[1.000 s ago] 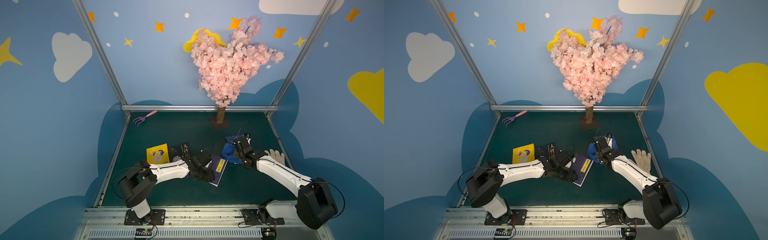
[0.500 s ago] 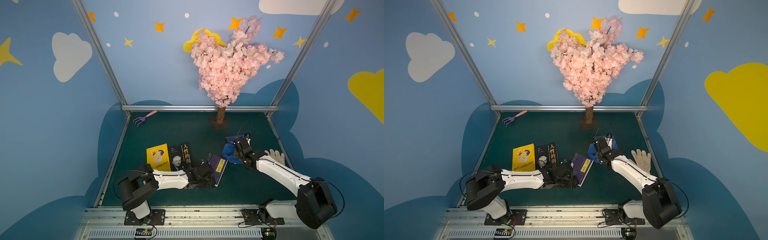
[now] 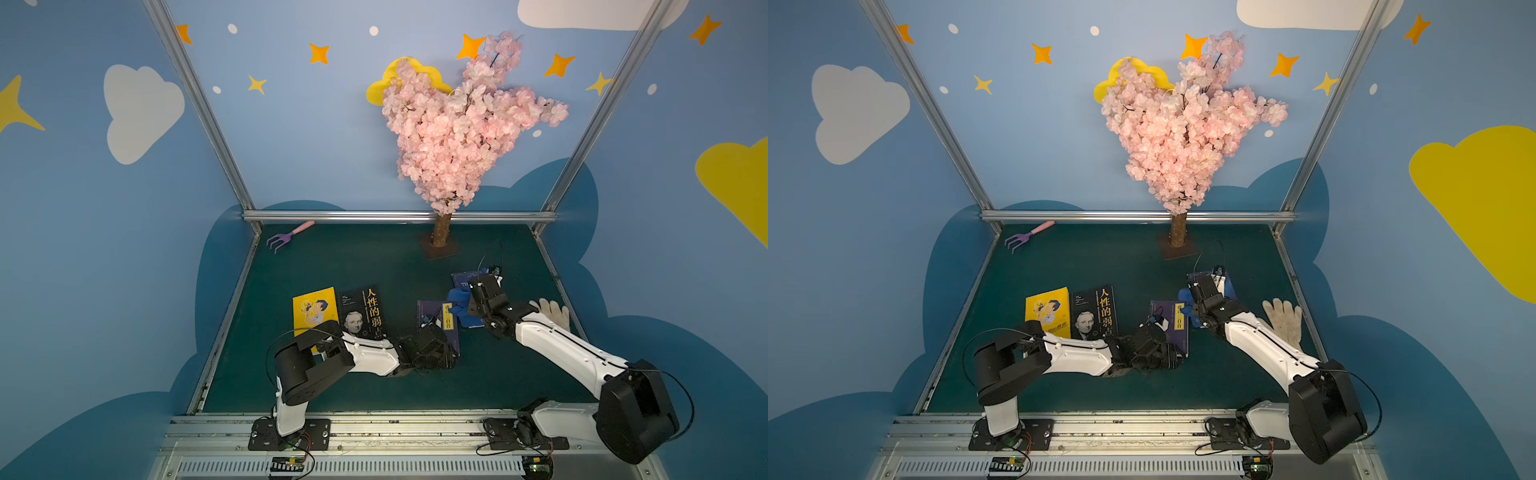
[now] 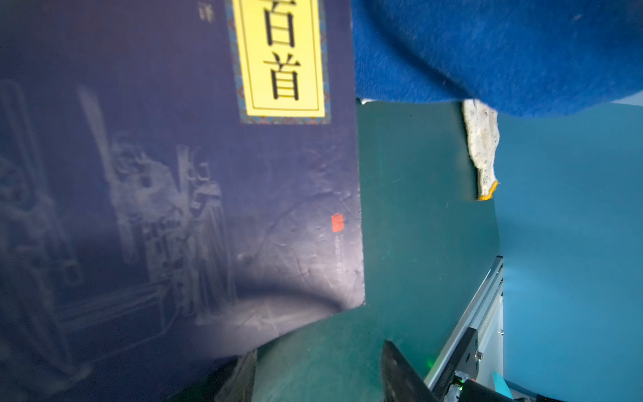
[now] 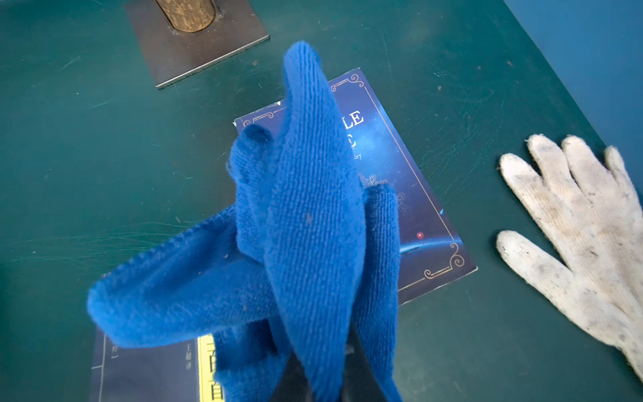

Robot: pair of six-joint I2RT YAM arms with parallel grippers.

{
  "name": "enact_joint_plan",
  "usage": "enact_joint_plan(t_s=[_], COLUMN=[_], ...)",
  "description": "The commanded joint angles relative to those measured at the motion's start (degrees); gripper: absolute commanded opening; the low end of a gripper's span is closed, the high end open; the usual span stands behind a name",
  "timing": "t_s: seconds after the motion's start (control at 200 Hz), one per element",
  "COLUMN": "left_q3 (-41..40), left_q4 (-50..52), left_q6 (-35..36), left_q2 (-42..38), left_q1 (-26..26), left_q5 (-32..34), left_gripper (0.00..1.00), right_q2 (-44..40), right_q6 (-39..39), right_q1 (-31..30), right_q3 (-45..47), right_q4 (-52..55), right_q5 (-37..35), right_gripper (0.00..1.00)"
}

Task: Wipe the cover of the book
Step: Adjust the book at the center of the board, then wipe the dirt from the cover of the book.

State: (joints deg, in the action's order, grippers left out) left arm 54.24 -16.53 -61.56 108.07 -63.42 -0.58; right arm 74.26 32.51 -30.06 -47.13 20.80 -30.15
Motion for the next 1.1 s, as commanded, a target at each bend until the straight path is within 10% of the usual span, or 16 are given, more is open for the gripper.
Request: enact_joint_plan(t_s=[0.0, 0.516, 1.096], left_q3=[1.5, 5.4, -0.5], left_q4=[1.5, 12.6, 2.3], left_q6=[0.3, 21.4, 30.3], left_q2=[1.8, -13.7, -2.4], left_q1=[-0.2, 17.4, 26.6], left_q5=[-0.9, -10.2, -19.0], left_gripper=[0.58, 0.61, 0.53], right_q2=[-1.1, 12.6, 18.4], right_q6=[-1.8, -12.6, 2.8], right_q1=[0.3, -0.7, -1.8], right_q3=[-0.6, -9.5, -14.7], right_q4=[0.2, 1.0, 27.0], right_q5=[1.2, 18.9, 8.3], right_gripper=[0.0, 0.0, 0.0])
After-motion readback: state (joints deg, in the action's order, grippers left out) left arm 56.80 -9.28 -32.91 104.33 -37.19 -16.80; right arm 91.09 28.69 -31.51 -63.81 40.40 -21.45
